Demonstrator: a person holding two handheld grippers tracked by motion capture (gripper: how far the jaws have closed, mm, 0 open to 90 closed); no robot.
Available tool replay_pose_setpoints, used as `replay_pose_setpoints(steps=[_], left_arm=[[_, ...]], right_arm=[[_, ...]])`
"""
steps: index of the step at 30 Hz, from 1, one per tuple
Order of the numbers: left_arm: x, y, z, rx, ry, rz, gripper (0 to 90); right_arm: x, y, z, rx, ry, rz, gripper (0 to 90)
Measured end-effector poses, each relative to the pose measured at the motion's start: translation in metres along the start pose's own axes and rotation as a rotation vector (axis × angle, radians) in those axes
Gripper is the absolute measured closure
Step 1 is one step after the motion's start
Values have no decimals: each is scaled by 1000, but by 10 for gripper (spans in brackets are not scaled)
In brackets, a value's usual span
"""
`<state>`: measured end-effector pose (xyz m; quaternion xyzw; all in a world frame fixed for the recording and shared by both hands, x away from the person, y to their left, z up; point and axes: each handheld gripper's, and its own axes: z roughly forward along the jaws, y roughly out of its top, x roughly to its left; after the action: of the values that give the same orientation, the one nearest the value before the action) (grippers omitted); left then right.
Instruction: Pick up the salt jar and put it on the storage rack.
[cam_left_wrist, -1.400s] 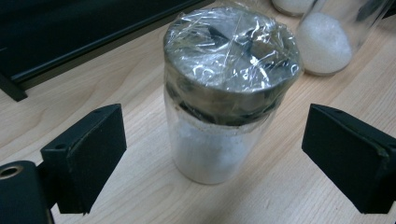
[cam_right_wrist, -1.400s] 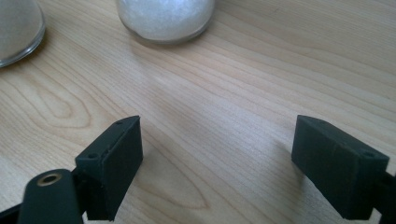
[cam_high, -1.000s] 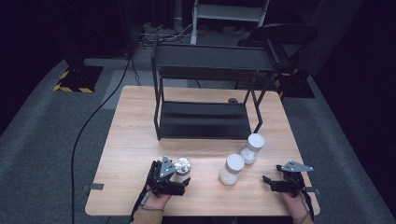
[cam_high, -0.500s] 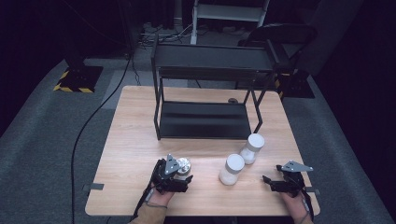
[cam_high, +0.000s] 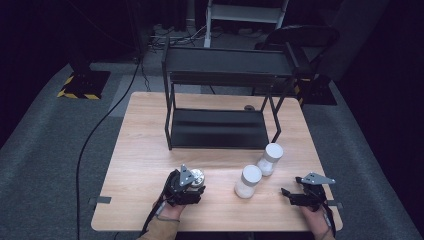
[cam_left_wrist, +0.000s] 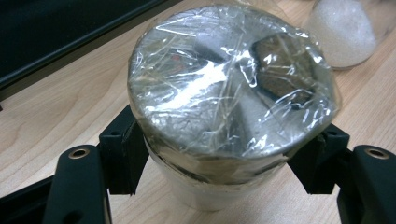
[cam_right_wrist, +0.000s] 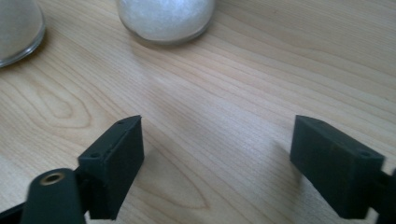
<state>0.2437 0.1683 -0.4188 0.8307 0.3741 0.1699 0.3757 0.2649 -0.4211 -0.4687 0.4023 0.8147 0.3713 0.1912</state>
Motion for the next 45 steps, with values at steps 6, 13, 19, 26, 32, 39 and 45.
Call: replay_pose_setpoints(steps=[6, 13, 19, 26, 32, 39, 45], left_arm=[[-1, 10, -5, 2, 5, 12, 297], [0, 22, -10, -4, 11, 24, 297], [2, 33, -14, -5, 12, 37, 297], [5, 43, -17, -14, 17, 46, 297], [11, 53, -21, -24, 25, 47, 297], [19, 66, -24, -35, 38, 48, 297], [25, 76, -24, -43, 37, 45, 297]], right_arm=[[0, 0, 0, -2, 0, 2, 206], [0, 0, 0, -2, 0, 2, 206], [0, 0, 0, -2, 0, 2, 206], [0, 0, 0, -2, 0, 2, 206], [0, 0, 0, -2, 0, 2, 205], [0, 0, 0, -2, 0, 2, 205], [0, 0, 0, -1, 0, 3, 205]])
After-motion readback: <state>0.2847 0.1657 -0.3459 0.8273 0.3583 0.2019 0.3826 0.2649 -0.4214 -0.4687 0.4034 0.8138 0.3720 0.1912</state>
